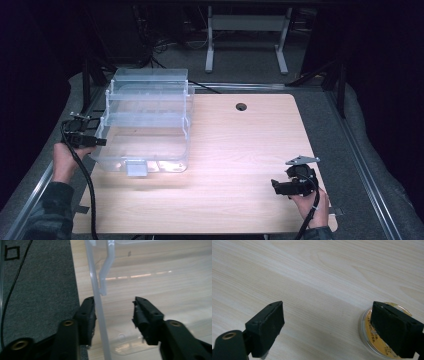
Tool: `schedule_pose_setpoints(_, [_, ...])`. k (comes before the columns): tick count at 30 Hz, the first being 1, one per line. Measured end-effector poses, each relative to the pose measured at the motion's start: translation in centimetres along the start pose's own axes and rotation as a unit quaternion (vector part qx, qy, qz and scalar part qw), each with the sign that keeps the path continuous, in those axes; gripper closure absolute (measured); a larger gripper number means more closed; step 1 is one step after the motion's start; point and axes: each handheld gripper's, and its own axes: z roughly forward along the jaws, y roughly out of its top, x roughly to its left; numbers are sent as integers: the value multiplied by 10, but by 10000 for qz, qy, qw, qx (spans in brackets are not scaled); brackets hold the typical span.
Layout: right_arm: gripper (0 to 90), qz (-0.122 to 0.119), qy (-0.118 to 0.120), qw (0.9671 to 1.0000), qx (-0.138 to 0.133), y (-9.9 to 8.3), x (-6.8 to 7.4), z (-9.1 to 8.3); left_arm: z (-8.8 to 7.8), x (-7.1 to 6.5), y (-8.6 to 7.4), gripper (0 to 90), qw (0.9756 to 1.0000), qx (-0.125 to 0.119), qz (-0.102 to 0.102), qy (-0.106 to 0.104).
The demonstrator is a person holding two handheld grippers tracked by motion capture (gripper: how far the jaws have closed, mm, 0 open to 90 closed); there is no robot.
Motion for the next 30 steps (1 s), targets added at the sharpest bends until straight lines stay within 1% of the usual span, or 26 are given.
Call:
schedule_pose_setpoints(1, [114,0,0,10000,0,0,0,0,0,0,0,560,10000,0,0,0])
schedule_pose_setpoints(2, [120,41,-28,10000,19,0,-1,1,3,2,1,604,10000,61,-64,29])
schedule_pose_setpoints(3, [121,54,-22,10000,19,0,-1,1,4,3,1,648,9999,62,-97,104])
schedule_pose_setpoints(4, [121,54,-22,10000,19,0,-1,1,4,3,1,723,9999,62,-97,104])
schedule_pose_setpoints(5, [123,46,-12,10000,-25,0,0,-1,3,7,1,793,9997,139,-112,165])
schedule_pose_setpoints(6, [124,55,35,10000,-63,0,1,-3,3,7,1,817,9997,139,-112,165])
schedule_pose_setpoints(7, [125,66,104,9999,-112,0,1,-4,3,11,0,818,9998,129,-178,8])
schedule_pose_setpoints(8, [127,96,117,9998,-143,0,1,-4,3,10,0,819,9998,138,-165,6])
schedule_pose_setpoints(11, [126,106,125,9998,-64,-1,0,0,3,9,2,820,9998,191,-58,64])
schedule_pose_setpoints(13, [127,99,159,9998,-55,-1,0,1,3,9,2,820,9998,206,-39,48])
schedule_pose_setpoints(14, [128,94,174,9998,-65,-1,-1,2,3,11,2,817,9998,197,8,-23])
schedule_pose_setpoints(16, [128,98,200,9997,-85,-1,-1,3,3,12,0,815,9998,165,8,-108])
schedule_pose_setpoints(17, [128,114,163,9998,-84,-1,0,3,3,12,0,814,9998,165,8,-108])
schedule_pose_setpoints(18, [128,97,224,9996,-103,-2,2,3,3,11,-1,813,9997,153,-47,-176])
schedule_pose_setpoints(19, [128,57,216,9997,-116,-3,3,2,3,11,0,812,9997,153,-30,-190])
schedule_pose_setpoints(20, [128,63,283,9995,-114,-4,3,3,3,10,0,811,9997,167,-4,-185])
schedule_pose_setpoints(21, [128,68,245,9996,-84,-5,3,4,3,10,-1,811,9997,176,17,-176])
schedule_pose_setpoints(24, [127,121,241,9996,-56,-6,1,5,3,8,-2,807,9997,149,41,-213])
schedule_pose_setpoints(25, [128,170,233,9995,-92,-8,0,4,3,7,-2,805,9996,140,88,-217])
schedule_pose_setpoints(27, [128,177,223,9996,-75,-8,-1,4,3,3,-3,801,9995,153,147,-250])
schedule_pose_setpoints(29, [128,180,274,9994,-90,-8,-1,4,4,2,-2,798,9995,150,184,-230])
schedule_pose_setpoints(30, [129,181,226,9995,-103,-8,0,2,4,-1,-2,798,9993,182,237,-210])
